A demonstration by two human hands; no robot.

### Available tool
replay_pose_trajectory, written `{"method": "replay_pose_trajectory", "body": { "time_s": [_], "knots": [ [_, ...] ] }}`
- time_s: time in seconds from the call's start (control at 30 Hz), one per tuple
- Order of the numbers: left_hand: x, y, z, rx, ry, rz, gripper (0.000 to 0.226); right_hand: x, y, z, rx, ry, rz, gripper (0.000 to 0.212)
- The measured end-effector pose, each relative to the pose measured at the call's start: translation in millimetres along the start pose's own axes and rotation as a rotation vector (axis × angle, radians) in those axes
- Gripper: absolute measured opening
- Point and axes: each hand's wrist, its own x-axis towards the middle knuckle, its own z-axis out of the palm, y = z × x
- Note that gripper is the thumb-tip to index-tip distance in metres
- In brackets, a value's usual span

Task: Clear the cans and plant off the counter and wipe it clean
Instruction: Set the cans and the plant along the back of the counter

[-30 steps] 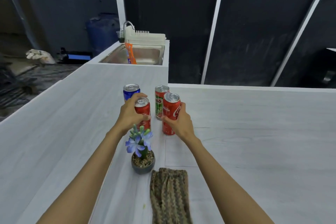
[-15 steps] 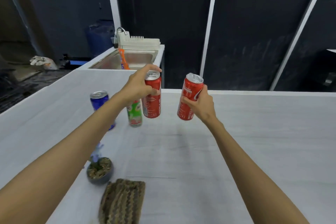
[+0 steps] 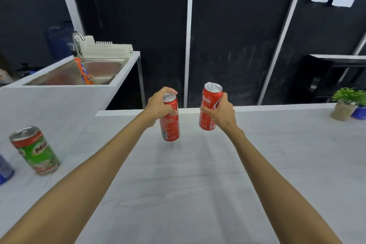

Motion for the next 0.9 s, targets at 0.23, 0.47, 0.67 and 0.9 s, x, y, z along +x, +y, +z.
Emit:
{"method": "replay_pose_trajectory", "body": {
  "time_s": [0.23, 0.47, 0.67, 0.9],
  "knots": [
    [72.6, -1.5, 46.0, 0.029, -0.062, -0.037, 0.059, 69.8, 47.4, -2.5, -0.030, -0.004, 0.067, 0.067],
    [130.4, -1.1, 76.6, 0.076, -0.072, -0.020, 0.058, 112.2, 82.7, 4.2, -0.066, -0.011, 0.116, 0.066],
    [155.6, -3.3, 91.0, 0.053, -0.058, -0.027, 0.072, 132.7, 97.3, 4.3, -0.045, 0.000, 0.113, 0.067],
    [160.3, -12.4, 107.8, -0.017, 0.000, -0.108, 0.074, 135.6, 103.7, 8.2, 0.019, -0.030, 0.103, 0.073]
  ]
}}
